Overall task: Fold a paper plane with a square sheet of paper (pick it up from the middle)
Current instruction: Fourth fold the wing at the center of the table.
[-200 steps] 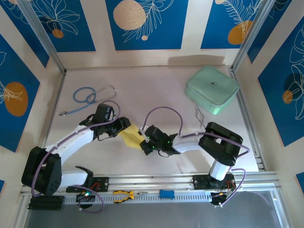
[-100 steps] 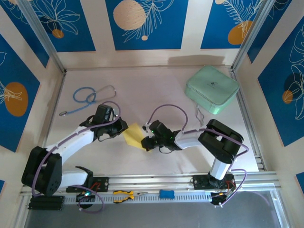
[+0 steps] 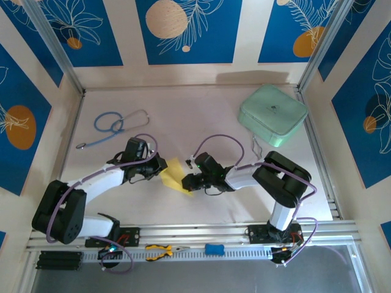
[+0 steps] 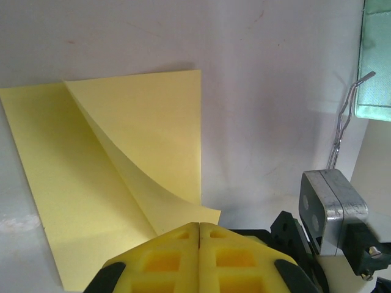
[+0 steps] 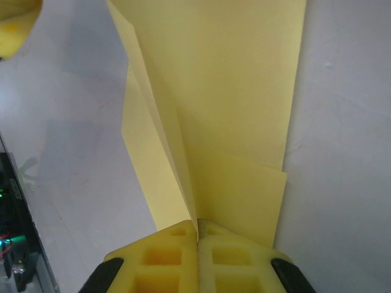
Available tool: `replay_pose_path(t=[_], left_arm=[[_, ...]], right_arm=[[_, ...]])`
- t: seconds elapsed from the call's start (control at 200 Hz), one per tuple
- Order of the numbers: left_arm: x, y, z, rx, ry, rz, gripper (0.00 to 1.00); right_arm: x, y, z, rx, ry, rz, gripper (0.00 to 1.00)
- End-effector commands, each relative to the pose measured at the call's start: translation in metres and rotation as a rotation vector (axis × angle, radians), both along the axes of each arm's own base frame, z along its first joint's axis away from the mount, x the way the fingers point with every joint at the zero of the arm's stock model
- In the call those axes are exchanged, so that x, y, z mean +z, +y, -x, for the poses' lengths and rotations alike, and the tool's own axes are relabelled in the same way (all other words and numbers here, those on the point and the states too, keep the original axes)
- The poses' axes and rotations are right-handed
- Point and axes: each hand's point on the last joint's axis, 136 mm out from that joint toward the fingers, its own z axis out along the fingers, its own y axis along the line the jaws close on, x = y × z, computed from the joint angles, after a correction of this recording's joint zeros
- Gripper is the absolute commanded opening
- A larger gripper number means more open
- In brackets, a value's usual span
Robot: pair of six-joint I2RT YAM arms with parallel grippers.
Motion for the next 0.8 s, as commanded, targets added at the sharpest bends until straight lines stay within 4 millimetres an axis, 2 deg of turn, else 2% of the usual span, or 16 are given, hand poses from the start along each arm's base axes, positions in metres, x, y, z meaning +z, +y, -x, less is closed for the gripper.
replay_pose_path(t=[0.0, 0.26, 0.58, 0.79], left_arm=[[-0.006, -0.008, 0.004, -0.015, 0.02, 0.036, 0.04], [-0.025, -0.012, 0.006, -0.019, 0.057, 0.018, 0.02], [-0.059, -0.006, 0.021, -0.012, 0.141, -0.021, 0.0], [-0.075, 0.0, 0.029, -0.004, 0.174, -0.049, 0.0]], right_arm=[[-0.003, -0.002, 0.003, -0.032, 0.066, -0.019, 0.06], [-0.008, -0.006, 0.003, -0.076, 0.097, -0.033, 0.05], [-0.013, -0.01, 0.003, -0.104, 0.114, -0.014, 0.05], [-0.017, -0.014, 0.003, -0.126, 0.127, -0.009, 0.05]])
